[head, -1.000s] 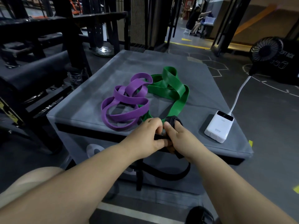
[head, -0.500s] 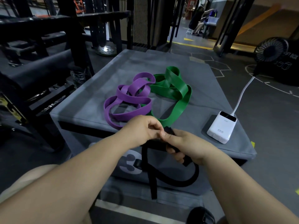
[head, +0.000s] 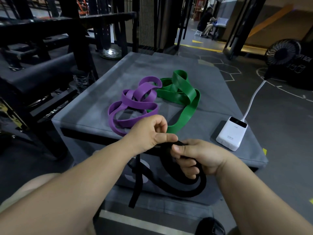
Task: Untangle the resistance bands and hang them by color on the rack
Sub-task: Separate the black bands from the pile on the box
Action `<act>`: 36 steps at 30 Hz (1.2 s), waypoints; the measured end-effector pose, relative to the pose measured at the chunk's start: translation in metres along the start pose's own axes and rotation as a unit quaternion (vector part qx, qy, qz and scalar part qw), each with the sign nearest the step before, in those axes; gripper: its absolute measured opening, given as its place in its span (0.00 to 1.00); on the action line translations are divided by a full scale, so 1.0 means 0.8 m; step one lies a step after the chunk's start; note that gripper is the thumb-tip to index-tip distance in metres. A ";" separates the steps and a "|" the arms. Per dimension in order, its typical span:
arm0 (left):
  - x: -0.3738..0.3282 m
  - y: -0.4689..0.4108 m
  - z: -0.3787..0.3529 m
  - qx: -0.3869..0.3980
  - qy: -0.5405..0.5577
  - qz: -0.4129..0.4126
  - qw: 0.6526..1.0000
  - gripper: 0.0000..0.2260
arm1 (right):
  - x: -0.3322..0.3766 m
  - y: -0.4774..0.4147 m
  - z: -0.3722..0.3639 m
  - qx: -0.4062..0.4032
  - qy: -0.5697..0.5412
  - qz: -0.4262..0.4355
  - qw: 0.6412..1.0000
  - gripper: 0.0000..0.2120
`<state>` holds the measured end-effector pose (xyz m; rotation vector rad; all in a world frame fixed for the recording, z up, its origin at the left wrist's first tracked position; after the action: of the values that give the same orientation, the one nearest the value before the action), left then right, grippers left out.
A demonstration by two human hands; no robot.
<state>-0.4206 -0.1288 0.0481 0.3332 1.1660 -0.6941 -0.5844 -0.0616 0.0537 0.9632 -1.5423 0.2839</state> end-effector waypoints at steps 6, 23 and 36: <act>0.009 -0.001 -0.009 -0.030 -0.060 -0.015 0.998 0.25 | -0.003 -0.002 0.002 0.059 -0.054 0.042 0.996 0.20; 0.023 0.003 -0.034 0.018 0.186 0.096 0.978 0.41 | 0.005 -0.005 0.006 -0.070 -0.114 0.152 0.979 0.29; 0.016 0.006 -0.037 0.050 0.282 0.055 0.957 0.23 | 0.007 0.001 0.005 0.100 -0.184 0.268 0.940 0.17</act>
<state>-0.4364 -0.1120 0.0248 0.7089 1.6401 -0.5743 -0.5870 -0.0661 0.0581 0.7590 -2.1472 0.6854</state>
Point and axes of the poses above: each hand's wrist, its own y-axis away from the middle knuckle, its own z-axis out of the back of the hand, x = y × z, the point moved 1 cm from there along -y, towards the middle knuckle, and after that the axes turned 10 degrees about x, right-handed, at the moved point
